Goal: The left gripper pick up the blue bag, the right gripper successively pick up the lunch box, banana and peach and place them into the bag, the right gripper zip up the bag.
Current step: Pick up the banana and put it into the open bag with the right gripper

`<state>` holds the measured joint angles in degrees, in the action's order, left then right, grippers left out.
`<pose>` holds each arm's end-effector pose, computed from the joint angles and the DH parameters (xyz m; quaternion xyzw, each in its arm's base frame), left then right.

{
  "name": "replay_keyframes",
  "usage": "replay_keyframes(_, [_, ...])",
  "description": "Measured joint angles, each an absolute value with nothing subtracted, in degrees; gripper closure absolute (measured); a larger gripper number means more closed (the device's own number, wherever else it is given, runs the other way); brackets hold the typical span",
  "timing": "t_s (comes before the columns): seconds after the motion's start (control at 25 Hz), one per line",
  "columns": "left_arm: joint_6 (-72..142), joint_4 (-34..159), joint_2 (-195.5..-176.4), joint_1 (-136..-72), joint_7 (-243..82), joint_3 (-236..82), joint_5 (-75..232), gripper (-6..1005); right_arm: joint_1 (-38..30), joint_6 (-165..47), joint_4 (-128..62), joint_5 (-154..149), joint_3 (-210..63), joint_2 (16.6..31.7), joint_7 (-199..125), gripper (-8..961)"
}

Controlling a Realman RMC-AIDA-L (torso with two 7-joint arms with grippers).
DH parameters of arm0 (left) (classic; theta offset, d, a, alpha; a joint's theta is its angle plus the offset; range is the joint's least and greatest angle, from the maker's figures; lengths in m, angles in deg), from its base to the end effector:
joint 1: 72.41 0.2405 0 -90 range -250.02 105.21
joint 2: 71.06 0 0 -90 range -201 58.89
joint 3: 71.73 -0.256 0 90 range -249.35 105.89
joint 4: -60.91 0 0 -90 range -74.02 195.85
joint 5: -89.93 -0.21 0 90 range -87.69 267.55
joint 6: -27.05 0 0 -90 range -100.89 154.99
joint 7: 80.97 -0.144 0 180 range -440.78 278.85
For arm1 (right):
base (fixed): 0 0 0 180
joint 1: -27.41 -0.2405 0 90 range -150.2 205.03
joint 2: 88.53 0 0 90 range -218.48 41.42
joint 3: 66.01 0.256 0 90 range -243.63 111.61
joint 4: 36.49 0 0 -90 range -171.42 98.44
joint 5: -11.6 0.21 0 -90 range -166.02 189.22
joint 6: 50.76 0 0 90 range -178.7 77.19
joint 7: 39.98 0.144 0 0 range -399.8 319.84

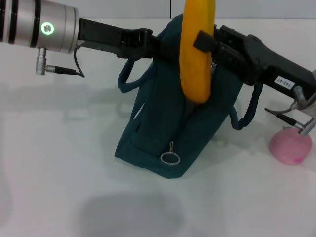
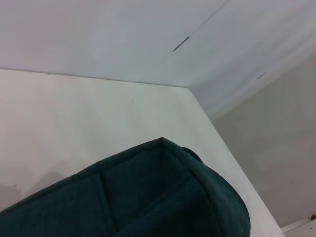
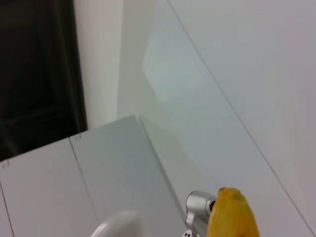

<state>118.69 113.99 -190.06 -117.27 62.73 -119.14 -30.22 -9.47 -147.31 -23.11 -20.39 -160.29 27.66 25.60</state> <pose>-0.1456 0.3895 0.0200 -0.8516 -0.4921 -0.1803 0.0071 0.1737 0.3263 -0.0219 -0.8125 0.1855 0.5506 0.0478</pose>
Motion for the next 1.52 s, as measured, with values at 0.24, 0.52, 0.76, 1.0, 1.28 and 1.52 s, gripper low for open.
replay_keyframes(0.24, [118.9, 114.0, -190.06, -117.1, 62.6, -119.2, -30.2, 945, -8.3, -146.5, -23.1, -14.7, -163.5, 27.66, 32.5, 455])
replay_keyframes(0.52, [118.9, 113.9, -190.06, -116.9, 62.6, -119.2, -30.1, 945, -5.2, -145.5, -23.3, -13.7, -164.4, 27.66, 36.3, 450])
replay_keyframes(0.76, [119.1, 113.9, -190.06, -117.2, 62.6, -119.2, -30.1, 945, -3.6, -141.7, -23.5, -13.8, -167.3, 27.66, 37.6, 445])
replay_keyframes(1.0, [119.4, 113.9, -190.12, -117.4, 62.6, -119.7, -30.1, 945, -3.6, -138.9, -23.3, -14.2, -169.1, 27.66, 37.7, 441])
replay_keyframes(1.28, [119.4, 113.9, -190.15, -117.5, 62.6, -119.7, -30.1, 945, -6.4, -136.0, -23.4, -14.6, -174.8, 27.27, 40.7, 435])
replay_keyframes(1.52, [119.4, 113.9, -190.05, -117.2, 62.6, -119.6, -30.1, 945, -6.2, -136.4, -23.6, -15.1, -174.9, 27.0, 44.1, 431])
